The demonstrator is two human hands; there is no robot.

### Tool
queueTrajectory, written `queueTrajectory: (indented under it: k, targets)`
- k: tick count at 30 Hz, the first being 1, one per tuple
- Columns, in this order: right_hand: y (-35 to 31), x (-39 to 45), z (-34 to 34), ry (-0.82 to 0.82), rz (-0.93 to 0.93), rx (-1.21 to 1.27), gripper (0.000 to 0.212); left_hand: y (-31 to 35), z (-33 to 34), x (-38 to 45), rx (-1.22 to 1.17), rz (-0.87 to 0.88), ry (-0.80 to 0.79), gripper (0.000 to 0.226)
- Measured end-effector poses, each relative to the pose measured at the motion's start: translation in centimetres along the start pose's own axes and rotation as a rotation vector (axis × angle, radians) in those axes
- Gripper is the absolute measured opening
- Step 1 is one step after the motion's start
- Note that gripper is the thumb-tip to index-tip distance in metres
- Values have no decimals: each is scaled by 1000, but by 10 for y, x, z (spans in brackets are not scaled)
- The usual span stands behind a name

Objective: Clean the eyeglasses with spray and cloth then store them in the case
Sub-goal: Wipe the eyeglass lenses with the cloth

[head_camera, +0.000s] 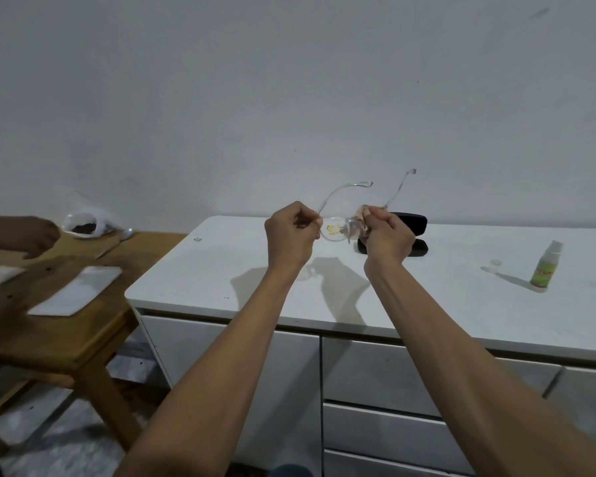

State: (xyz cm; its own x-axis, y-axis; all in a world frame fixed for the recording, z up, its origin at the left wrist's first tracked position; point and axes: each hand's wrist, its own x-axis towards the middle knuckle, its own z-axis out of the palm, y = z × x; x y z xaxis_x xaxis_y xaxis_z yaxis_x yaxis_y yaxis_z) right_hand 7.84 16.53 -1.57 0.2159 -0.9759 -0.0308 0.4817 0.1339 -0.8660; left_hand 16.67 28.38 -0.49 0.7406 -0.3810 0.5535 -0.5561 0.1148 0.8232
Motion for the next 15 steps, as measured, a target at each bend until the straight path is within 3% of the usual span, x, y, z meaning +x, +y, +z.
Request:
queueTrajectory:
  k: [10,15]
  targets:
    - [3,2,-23,-396,50,-275,9,-22,-20,7,-5,-127,-9,13]
    - [8,-3,-36,-484,24,-411,8,-31,-30,3,8,-184,-19,10]
